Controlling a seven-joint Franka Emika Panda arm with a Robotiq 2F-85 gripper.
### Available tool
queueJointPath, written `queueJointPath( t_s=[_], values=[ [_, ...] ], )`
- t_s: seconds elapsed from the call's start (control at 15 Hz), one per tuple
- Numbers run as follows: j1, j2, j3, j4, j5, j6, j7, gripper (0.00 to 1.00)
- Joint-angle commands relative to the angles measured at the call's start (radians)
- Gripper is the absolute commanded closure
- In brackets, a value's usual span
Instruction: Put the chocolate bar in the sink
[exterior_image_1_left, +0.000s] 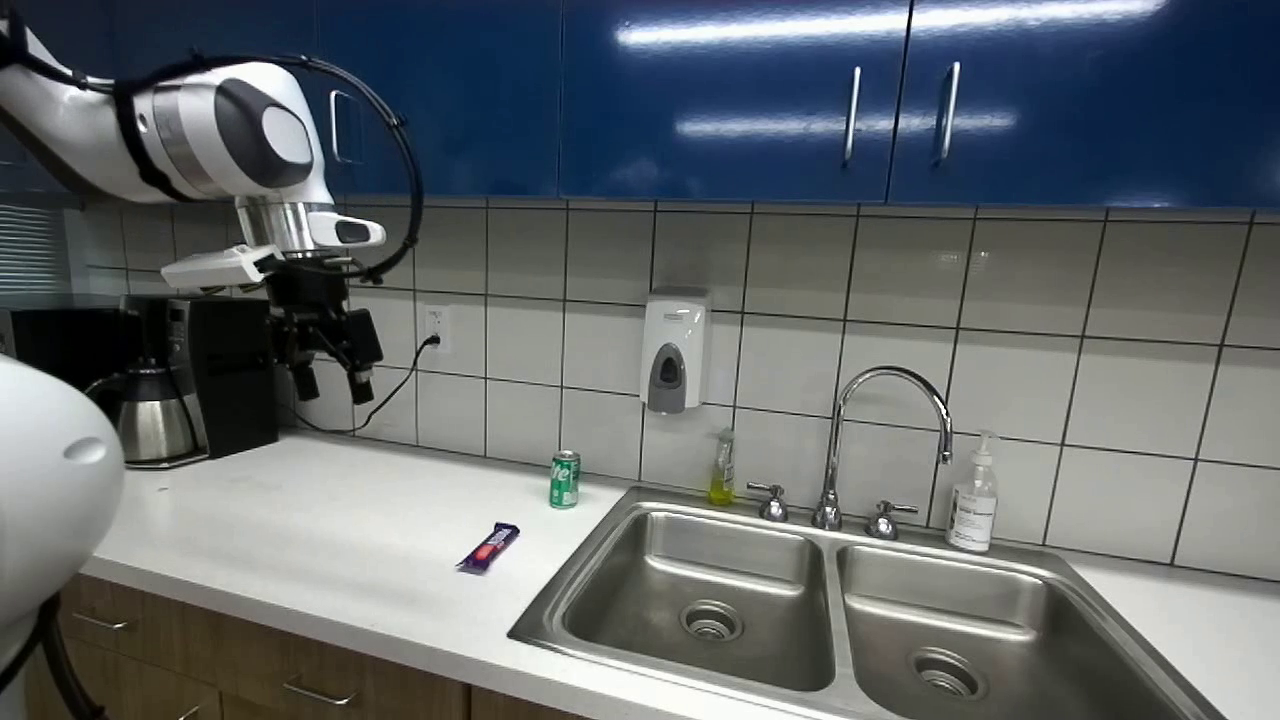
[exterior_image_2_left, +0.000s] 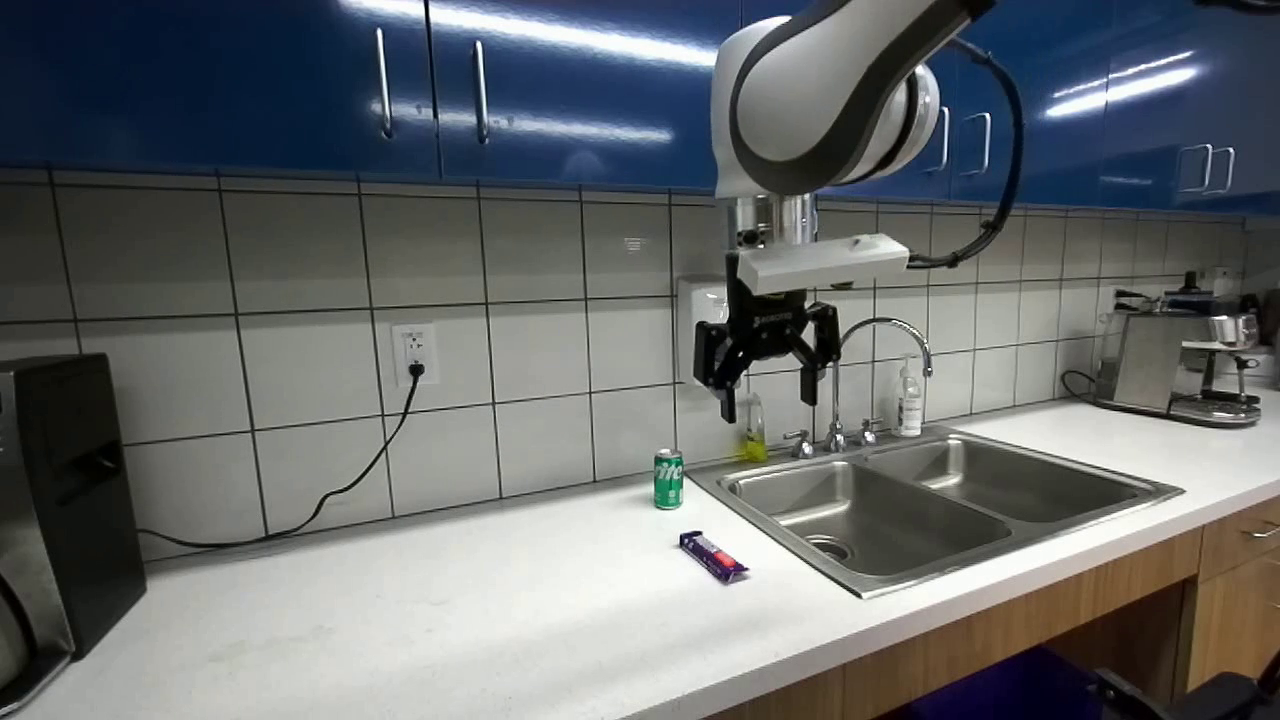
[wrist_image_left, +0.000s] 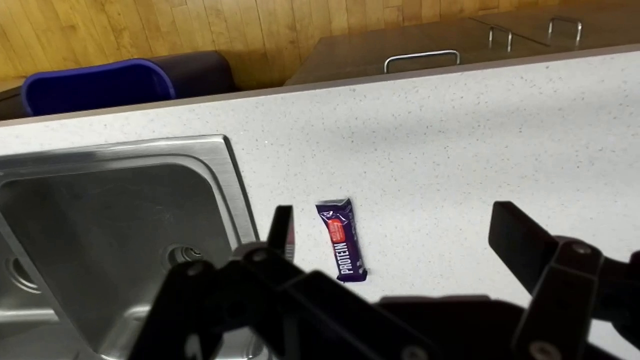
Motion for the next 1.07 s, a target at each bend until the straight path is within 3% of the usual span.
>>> queueJointPath(
  t_s=[0.0, 0.47, 1.0],
  values=[
    [0.021, 0.115, -0.031, 0.013, -0.001, 0.154, -0.019, 0.0],
    [-0.002, 0.343, -0.082, 0.068, -0.103, 0.397, -0.067, 0.0],
    [0.029, 0.589, -0.223, 0.223, -0.353, 0.453, -0.011, 0.0]
  ],
)
